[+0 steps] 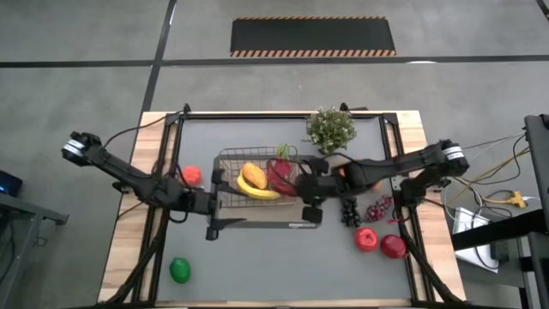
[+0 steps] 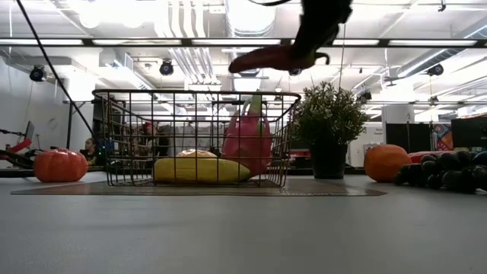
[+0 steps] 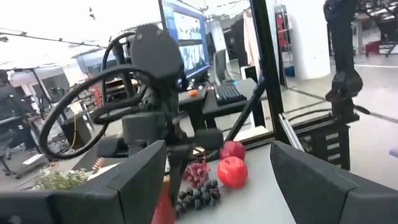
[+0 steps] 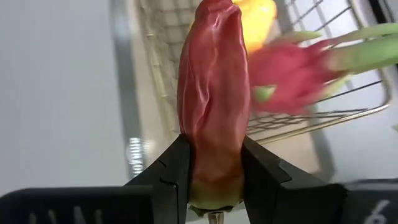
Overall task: Build produce basket
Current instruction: Put the chili pepper into the wire basket, then put the orange into the wire basket
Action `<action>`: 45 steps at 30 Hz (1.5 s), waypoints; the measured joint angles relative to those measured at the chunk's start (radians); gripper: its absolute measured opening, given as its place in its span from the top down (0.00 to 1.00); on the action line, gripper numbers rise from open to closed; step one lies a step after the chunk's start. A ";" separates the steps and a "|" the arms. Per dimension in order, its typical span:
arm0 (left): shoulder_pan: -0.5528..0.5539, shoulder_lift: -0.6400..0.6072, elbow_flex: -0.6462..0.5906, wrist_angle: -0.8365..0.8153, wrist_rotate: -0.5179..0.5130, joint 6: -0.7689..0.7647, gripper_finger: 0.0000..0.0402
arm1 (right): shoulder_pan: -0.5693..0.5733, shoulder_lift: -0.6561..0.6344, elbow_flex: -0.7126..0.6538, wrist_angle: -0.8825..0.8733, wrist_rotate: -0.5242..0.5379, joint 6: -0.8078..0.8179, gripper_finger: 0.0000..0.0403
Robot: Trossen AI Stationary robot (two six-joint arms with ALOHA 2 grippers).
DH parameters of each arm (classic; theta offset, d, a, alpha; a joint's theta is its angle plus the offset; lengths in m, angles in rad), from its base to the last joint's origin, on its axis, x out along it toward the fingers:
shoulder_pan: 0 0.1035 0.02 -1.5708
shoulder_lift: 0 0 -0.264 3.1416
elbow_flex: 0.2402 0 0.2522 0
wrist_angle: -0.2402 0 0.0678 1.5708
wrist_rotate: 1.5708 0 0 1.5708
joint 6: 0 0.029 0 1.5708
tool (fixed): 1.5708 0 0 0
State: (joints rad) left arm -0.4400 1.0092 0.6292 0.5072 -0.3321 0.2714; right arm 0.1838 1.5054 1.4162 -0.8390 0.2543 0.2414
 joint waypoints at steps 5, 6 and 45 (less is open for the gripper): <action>-0.007 -0.036 -0.001 -0.044 -0.002 -0.032 0.33 | -0.055 0.079 0.113 -0.093 -0.010 -0.051 0.77; -0.008 -0.037 -0.003 -0.048 0.000 -0.043 0.33 | -0.064 0.092 0.127 -0.102 -0.022 -0.059 0.77; -0.007 -0.037 -0.014 -0.048 -0.001 -0.054 0.33 | -0.115 0.192 0.175 -0.160 -0.079 -0.124 0.39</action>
State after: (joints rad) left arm -0.4473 0.9718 0.6147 0.4591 -0.3332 0.2176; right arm 0.0692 1.6974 1.5909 -0.9989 0.1757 0.1170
